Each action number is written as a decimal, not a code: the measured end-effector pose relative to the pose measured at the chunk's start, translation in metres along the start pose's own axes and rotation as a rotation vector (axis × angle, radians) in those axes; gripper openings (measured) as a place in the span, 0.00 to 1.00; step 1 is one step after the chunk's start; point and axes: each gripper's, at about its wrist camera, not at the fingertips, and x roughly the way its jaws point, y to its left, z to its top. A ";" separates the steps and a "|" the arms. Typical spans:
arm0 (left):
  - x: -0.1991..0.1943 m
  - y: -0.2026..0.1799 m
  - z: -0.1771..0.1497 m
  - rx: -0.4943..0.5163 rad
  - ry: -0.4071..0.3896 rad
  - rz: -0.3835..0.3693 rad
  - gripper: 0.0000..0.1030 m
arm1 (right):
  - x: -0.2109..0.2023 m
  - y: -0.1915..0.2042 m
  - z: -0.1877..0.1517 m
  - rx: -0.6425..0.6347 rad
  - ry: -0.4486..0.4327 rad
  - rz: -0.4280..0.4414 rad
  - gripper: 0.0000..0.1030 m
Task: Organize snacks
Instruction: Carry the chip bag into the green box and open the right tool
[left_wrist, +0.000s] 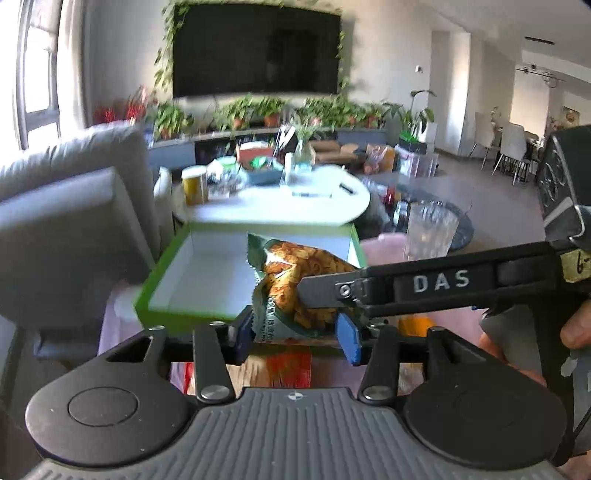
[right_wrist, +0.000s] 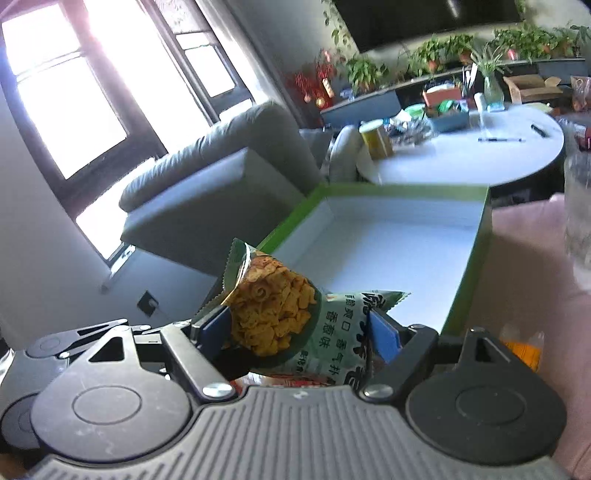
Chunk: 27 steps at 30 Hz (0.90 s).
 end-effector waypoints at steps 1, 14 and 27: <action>0.003 -0.001 0.004 0.014 -0.007 0.000 0.48 | -0.001 0.001 0.005 -0.007 -0.009 0.001 0.79; 0.089 0.024 0.022 -0.020 0.108 -0.003 0.49 | 0.050 -0.036 0.027 0.119 0.028 -0.034 0.79; 0.120 0.019 0.005 -0.058 0.203 -0.047 0.53 | 0.062 -0.055 0.019 0.158 0.084 -0.092 0.79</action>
